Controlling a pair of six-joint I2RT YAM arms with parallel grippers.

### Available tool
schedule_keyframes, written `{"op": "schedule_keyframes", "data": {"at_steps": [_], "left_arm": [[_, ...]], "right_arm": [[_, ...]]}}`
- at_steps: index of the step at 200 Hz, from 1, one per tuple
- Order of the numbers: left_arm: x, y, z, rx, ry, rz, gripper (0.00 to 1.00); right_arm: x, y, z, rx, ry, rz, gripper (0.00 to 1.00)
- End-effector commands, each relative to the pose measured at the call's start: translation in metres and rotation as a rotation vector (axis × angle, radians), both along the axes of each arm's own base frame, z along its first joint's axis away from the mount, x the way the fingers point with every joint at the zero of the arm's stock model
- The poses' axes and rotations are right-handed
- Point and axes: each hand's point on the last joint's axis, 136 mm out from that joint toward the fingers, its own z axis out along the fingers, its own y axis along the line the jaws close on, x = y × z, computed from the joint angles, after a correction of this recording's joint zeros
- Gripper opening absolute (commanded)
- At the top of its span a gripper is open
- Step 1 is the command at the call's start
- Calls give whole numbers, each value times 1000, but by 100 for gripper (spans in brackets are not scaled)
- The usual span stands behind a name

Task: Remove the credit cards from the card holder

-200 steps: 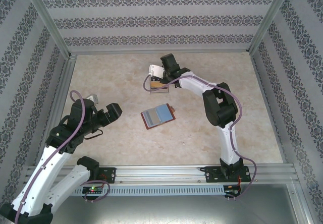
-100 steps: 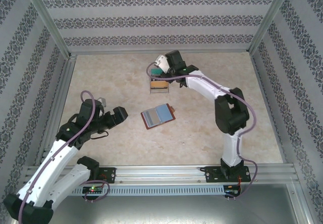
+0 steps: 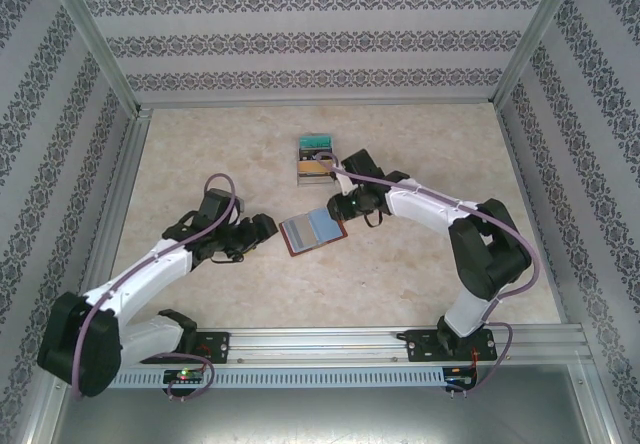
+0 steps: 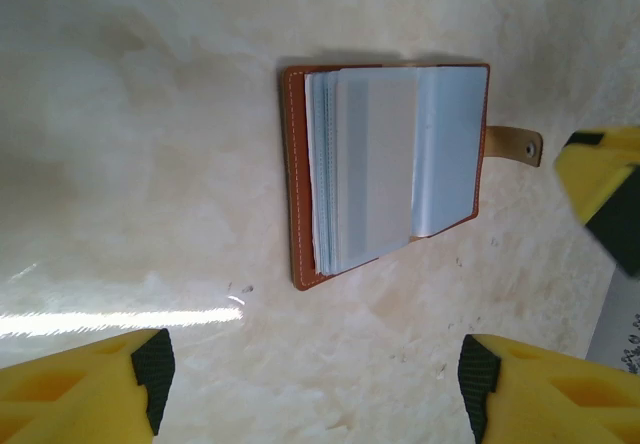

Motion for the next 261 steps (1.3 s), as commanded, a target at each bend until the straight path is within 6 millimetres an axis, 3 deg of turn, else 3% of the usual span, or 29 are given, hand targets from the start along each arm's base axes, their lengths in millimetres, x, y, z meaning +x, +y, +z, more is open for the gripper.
{"op": "schedule_keyframes", "data": {"at_steps": [1, 28, 75, 88, 162, 228, 261], "left_arm": [[16, -21, 9, -64, -51, -22, 74], [21, -32, 3, -61, -41, -47, 68], [22, -24, -9, -2, -15, -17, 64], [21, -22, -12, 9, -6, -15, 63], [19, -20, -16, 26, 3, -26, 65], [17, -19, -15, 43, 6, -37, 66], [18, -19, -15, 42, 4, -39, 66]], "right_arm": [[-9, 1, -15, 32, 80, -67, 39], [-17, 4, -23, 28, 107, -75, 36], [-22, 35, 1, 111, 88, -47, 14], [-24, 44, 3, 128, 98, -36, 12], [-32, 85, -21, 159, 210, 31, 5], [-34, 77, -47, 86, 251, 15, 5], [-34, 66, -48, 41, 229, 1, 6]]}}
